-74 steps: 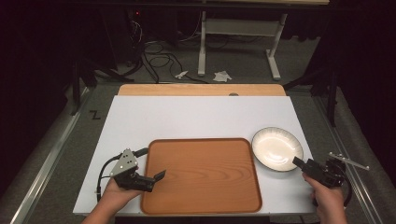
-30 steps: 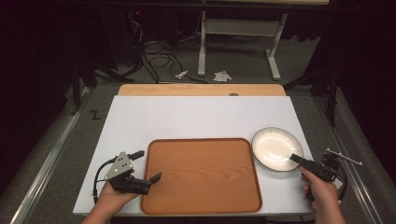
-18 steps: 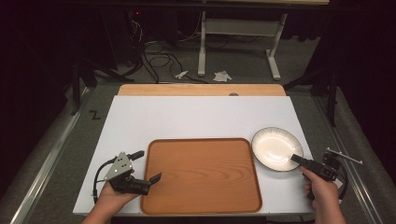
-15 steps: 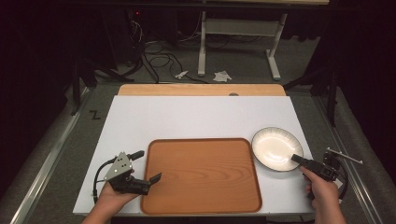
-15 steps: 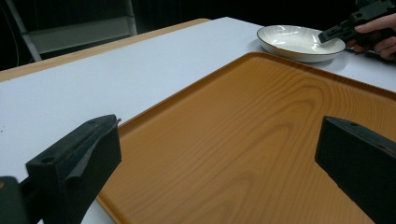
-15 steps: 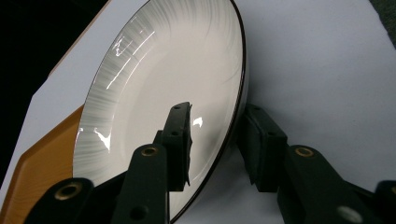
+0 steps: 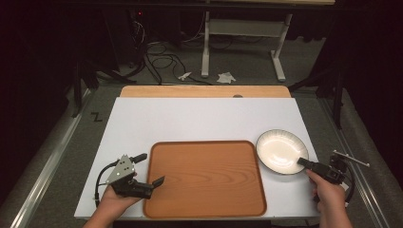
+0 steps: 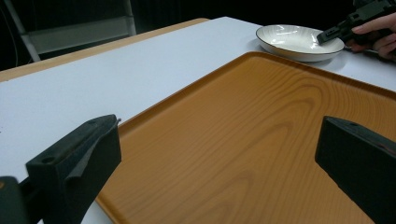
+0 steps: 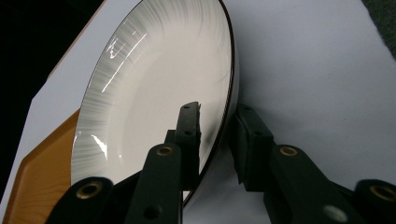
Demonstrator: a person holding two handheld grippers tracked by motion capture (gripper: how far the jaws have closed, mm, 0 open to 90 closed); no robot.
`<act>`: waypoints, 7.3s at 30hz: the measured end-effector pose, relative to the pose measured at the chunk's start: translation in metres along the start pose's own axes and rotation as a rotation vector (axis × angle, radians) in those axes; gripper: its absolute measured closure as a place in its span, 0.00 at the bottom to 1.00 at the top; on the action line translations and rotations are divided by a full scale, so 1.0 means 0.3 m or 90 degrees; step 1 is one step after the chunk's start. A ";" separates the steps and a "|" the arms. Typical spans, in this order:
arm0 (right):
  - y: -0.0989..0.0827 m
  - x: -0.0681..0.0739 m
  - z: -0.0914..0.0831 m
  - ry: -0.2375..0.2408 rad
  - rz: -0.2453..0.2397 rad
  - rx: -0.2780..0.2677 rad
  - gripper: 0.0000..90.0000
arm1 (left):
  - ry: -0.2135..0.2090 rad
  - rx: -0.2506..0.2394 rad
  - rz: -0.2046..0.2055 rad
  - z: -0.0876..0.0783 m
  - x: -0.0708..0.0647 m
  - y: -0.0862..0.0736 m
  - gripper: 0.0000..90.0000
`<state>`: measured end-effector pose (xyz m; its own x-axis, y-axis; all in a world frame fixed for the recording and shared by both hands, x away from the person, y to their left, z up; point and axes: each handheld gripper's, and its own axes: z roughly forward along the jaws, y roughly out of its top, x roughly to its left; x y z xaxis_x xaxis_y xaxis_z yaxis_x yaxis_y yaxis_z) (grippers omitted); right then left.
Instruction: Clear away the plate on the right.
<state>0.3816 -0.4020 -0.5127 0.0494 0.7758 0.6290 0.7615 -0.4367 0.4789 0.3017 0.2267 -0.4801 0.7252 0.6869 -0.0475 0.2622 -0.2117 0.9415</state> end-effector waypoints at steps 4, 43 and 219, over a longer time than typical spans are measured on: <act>0.001 0.003 0.001 -0.004 0.003 -0.003 0.84 | 0.000 -0.001 -0.001 -0.001 0.001 0.000 0.01; 0.004 -0.009 -0.049 0.069 0.049 -0.049 0.94 | 0.005 -0.005 -0.005 -0.003 0.004 0.002 0.01; -0.246 0.618 0.338 0.109 -0.329 0.229 0.81 | 0.029 -0.032 -0.017 -0.025 0.019 0.008 0.00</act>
<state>0.4002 -0.1798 -0.4935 -0.4620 0.7483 0.4761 0.8297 0.1750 0.5301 0.3018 0.2353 -0.4756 0.6888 0.7226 -0.0582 0.2479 -0.1593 0.9556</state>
